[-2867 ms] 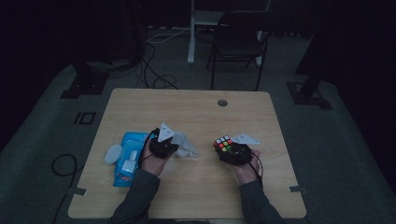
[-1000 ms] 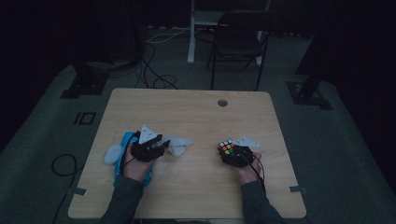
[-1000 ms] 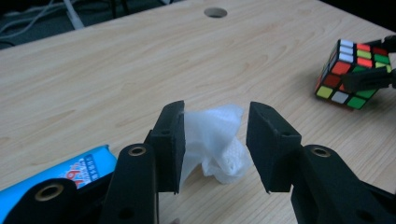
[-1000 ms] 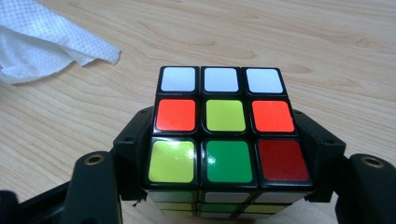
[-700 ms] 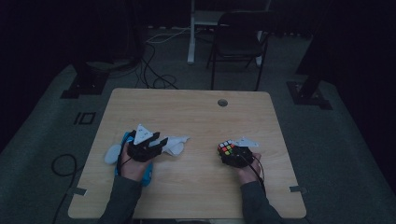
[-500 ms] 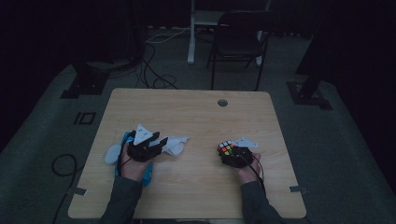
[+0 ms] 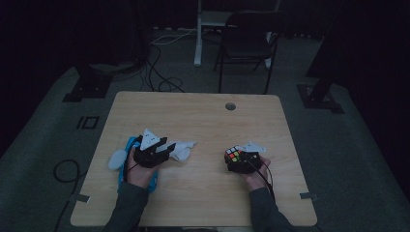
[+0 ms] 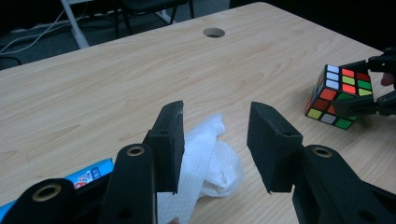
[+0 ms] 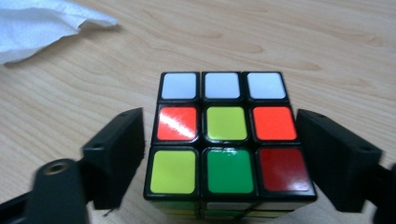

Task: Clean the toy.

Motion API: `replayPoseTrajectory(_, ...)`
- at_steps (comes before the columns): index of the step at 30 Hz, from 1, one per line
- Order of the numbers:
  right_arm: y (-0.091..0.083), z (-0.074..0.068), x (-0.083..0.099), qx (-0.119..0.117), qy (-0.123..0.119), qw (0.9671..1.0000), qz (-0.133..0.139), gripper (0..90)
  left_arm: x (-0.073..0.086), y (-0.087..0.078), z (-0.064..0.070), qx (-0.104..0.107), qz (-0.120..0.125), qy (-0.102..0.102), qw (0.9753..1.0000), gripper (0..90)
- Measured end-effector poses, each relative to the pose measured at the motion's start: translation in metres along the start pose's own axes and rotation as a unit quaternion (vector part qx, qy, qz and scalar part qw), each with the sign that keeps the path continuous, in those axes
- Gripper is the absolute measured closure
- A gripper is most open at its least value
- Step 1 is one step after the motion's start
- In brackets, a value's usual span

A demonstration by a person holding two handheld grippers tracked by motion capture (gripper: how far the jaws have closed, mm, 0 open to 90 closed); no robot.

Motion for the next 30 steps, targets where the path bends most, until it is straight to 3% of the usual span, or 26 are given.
replayPoseTrajectory(16,-0.02,-0.003,-0.014,-0.009,-0.007,0.9989,0.045,14.2,0.001,0.002,0.001,0.004,0.0,-0.003,1.0,56.7)
replayPoseTrajectory(30,-0.036,0.004,-0.022,-0.007,0.001,0.9972,0.074,20.7,0.003,0.003,0.0,0.005,0.0,-0.006,1.0,55.8)
Point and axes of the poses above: each handheld gripper's, and its own axes: y roughly forward along the jaws, x roughly out of its underside, z roughly to its right, the point moved 1 cm from there along y, roughly forward along the jaws, and after that the axes turned 9 degrees about y, right-handed, at the moved point
